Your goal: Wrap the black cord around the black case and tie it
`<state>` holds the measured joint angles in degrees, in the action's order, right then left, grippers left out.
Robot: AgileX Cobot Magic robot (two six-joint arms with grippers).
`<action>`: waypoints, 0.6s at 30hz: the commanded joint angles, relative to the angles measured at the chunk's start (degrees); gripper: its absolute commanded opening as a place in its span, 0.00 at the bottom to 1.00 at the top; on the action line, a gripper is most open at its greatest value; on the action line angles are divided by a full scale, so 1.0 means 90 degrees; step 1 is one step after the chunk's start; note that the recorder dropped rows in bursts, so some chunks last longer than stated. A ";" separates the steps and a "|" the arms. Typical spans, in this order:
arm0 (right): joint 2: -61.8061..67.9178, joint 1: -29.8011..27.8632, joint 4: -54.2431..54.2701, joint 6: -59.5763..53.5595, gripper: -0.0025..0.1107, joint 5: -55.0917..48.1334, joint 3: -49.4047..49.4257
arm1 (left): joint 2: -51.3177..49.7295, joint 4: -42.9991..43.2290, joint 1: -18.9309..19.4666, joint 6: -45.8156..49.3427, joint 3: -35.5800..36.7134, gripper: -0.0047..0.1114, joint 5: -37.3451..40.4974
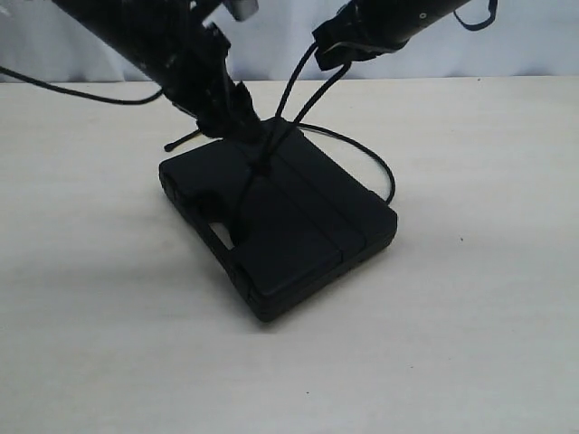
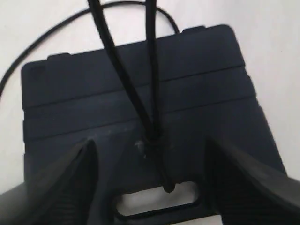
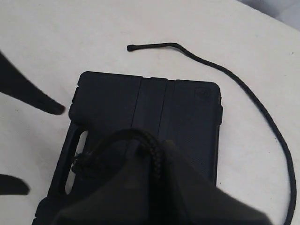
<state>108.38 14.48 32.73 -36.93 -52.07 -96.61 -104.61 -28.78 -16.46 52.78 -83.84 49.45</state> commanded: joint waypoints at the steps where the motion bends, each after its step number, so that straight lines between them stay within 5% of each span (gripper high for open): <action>1: -0.0079 -0.0036 0.0164 0.0013 0.06 -0.0101 -0.0038 | -0.0449 -0.0348 0.0011 0.0397 0.0158 0.57 -0.0252; 18: -0.0079 -0.0036 0.0161 0.0013 0.06 -0.0034 -0.0038 | -0.1224 -0.1199 0.0011 0.1130 0.0158 0.57 -0.0998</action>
<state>108.24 14.48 33.78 -36.82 -52.73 -96.61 -114.97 -38.10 -16.46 62.76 -82.38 41.97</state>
